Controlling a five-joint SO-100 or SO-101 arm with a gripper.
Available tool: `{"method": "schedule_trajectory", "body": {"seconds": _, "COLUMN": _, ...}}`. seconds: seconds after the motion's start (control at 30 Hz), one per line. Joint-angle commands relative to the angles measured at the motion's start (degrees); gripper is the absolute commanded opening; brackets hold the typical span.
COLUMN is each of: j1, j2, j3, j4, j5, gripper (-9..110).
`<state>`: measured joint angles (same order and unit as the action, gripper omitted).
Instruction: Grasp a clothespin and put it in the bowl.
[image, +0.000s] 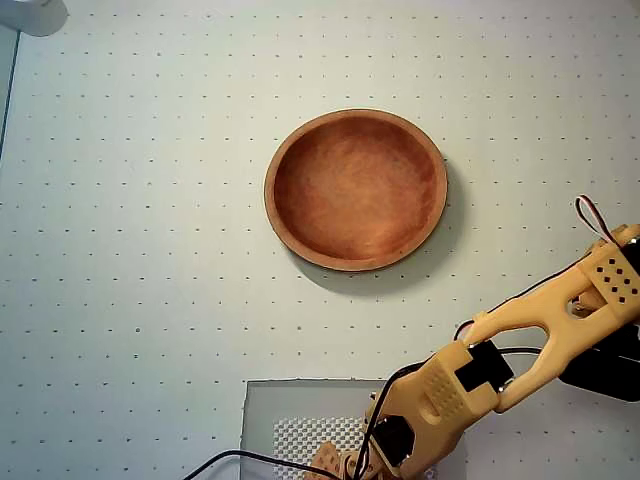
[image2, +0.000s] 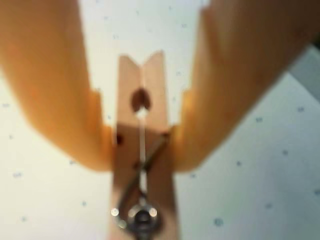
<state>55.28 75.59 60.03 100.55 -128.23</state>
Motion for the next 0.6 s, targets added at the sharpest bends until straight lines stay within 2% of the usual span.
{"method": "schedule_trajectory", "body": {"seconds": 0.0, "j1": -2.8, "j2": 13.0, "j3": 0.8, "j4": 2.1, "j5": 0.3, "gripper": -3}}
{"method": "schedule_trajectory", "body": {"seconds": 0.37, "j1": -18.3, "j2": 33.2, "j3": 14.0, "j4": 2.0, "j5": 0.6, "gripper": -3}}
{"method": "schedule_trajectory", "body": {"seconds": 0.57, "j1": -32.9, "j2": 40.8, "j3": 17.7, "j4": 1.9, "j5": 10.6, "gripper": -3}}
